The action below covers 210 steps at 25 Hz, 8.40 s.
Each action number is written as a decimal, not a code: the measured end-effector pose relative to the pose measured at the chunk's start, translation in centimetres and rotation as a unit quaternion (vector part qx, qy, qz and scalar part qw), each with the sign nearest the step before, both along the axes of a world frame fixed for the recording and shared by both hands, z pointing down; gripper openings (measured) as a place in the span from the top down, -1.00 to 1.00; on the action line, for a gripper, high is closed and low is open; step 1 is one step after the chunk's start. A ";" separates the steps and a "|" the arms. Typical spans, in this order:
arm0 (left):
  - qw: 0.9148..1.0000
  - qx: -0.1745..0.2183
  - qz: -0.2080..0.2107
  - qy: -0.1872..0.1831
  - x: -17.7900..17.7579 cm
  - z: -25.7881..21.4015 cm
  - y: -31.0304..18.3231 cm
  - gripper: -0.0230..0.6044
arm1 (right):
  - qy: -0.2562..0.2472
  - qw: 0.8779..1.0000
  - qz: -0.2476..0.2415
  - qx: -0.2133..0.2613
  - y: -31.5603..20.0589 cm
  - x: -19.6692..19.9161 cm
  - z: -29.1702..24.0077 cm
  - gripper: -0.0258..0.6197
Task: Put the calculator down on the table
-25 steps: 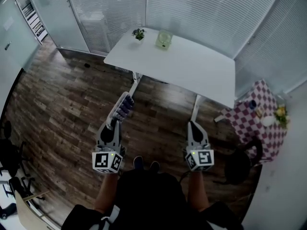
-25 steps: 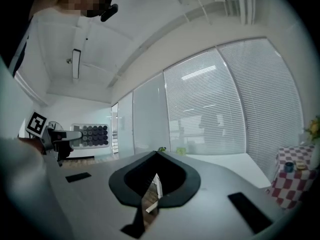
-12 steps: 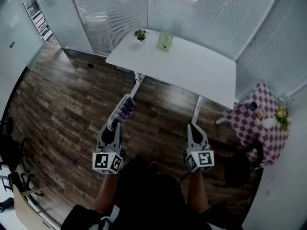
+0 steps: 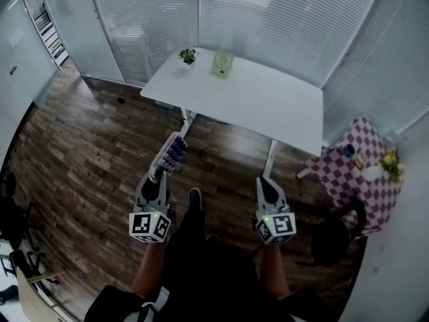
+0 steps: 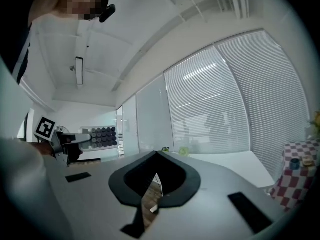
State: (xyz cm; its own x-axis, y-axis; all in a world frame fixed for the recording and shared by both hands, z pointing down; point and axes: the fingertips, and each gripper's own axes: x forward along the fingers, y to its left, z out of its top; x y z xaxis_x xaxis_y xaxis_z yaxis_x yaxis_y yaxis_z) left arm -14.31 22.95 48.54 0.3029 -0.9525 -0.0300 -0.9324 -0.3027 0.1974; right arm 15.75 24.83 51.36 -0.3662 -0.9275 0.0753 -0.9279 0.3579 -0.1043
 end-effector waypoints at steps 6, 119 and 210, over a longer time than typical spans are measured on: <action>1.000 0.004 0.015 0.016 1.2 0.5 -2.1 0.61 | 0.008 1.000 -0.013 0.003 -1.4 -0.6 -0.4 0.91; 0.831 -0.159 0.056 0.531 1.8 6.7 -51.2 0.61 | -0.033 0.999 -0.030 -0.028 -52.0 -3.5 -1.3 0.91; 0.783 -0.400 -0.177 0.442 -1.5 31.0 -53.4 -0.02 | -0.037 0.995 -0.017 -0.088 -51.3 -2.1 2.1 0.91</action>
State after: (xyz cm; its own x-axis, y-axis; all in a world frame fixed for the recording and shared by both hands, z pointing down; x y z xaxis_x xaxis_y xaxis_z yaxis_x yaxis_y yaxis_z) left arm -15.85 -30.47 79.53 0.2131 -0.7931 0.5706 -0.3218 0.4944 0.8075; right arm 13.63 -26.48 53.43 -0.4072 -0.8894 0.2078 -0.9033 0.3585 -0.2358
